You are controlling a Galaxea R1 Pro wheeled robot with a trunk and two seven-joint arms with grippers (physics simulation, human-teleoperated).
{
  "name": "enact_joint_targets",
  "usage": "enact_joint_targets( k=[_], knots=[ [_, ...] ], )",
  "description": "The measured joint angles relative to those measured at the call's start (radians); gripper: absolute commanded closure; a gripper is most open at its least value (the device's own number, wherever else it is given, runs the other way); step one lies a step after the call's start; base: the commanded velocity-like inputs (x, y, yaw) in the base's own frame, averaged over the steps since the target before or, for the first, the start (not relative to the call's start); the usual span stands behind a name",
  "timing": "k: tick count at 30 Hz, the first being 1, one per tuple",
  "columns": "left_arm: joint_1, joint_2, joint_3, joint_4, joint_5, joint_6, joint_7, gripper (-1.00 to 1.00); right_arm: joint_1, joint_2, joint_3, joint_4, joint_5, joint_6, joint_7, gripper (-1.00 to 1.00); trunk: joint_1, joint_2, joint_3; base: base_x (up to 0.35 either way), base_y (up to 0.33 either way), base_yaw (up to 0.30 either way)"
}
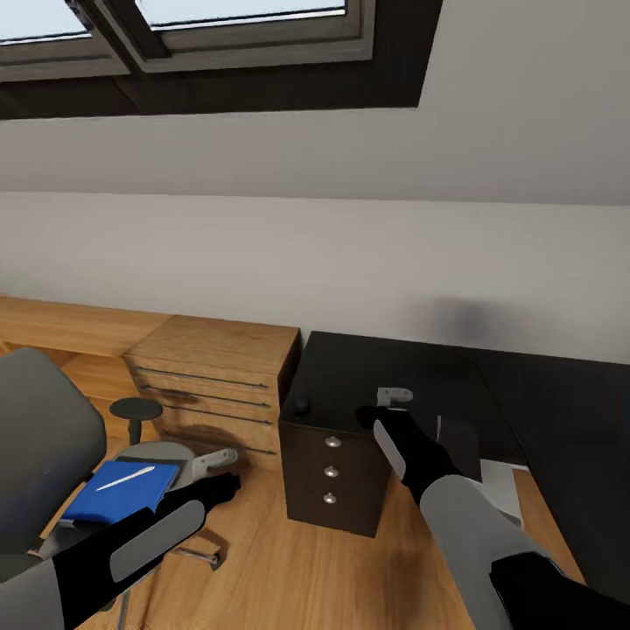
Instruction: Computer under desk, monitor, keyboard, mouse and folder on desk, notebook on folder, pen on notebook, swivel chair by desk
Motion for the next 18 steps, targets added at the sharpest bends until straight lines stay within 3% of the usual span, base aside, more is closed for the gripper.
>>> enact_joint_targets(
  k=[3,6,12,18],
  knots=[
    [0.000,-0.010,-0.005,0.000,0.000,-0.001,0.000,-1.00,0.000,0.000,0.020,0.000,0.000,0.001,0.002,-1.00,0.000,0.000,-0.001,0.005,0.000,0.264],
    [0.000,-0.038,-0.030,-0.001,-0.019,-0.028,0.002,-1.00,0.003,0.001,0.036,0.001,0.000,0.001,0.003,-1.00,0.000,0.000,-0.003,0.116,0.038,0.265],
    [0.000,-0.045,-0.057,0.000,-0.057,-0.087,0.003,-1.00,0.004,0.002,0.041,0.001,-0.001,0.001,0.005,-1.00,0.000,0.000,-0.007,0.244,0.101,0.265],
    [0.000,-0.046,-0.062,0.000,-0.065,-0.102,-0.001,-1.00,0.005,0.002,0.042,0.007,-0.002,0.002,0.052,-1.00,0.000,0.000,-0.011,0.299,0.128,0.260]
  ],
)
